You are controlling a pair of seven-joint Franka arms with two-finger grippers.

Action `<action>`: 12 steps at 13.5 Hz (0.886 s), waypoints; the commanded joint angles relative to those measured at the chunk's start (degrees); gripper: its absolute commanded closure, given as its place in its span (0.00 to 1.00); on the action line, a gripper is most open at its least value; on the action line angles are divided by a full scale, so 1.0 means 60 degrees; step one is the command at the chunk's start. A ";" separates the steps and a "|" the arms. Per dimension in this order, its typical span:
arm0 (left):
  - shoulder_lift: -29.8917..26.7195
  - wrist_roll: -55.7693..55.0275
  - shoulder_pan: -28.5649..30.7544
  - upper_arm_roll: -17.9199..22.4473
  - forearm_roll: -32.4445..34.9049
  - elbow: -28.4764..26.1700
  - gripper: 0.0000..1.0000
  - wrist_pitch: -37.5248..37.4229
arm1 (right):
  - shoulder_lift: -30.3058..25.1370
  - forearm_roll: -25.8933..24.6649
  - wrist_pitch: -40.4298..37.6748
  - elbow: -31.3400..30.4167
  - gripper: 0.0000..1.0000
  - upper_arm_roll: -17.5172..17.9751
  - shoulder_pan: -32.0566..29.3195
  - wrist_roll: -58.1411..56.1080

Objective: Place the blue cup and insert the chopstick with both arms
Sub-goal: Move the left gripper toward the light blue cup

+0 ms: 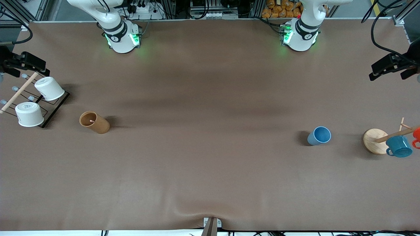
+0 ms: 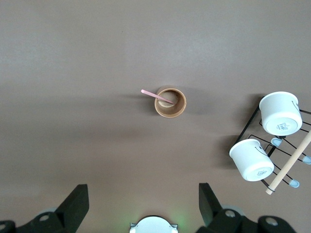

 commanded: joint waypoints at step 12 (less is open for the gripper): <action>0.0195 0.0010 -0.0024 -0.0035 0.0177 -0.0857 0.00 0.0719 | 0.0074 -0.0104 0.0041 -0.0026 0.00 -0.0024 0.0105 0.0142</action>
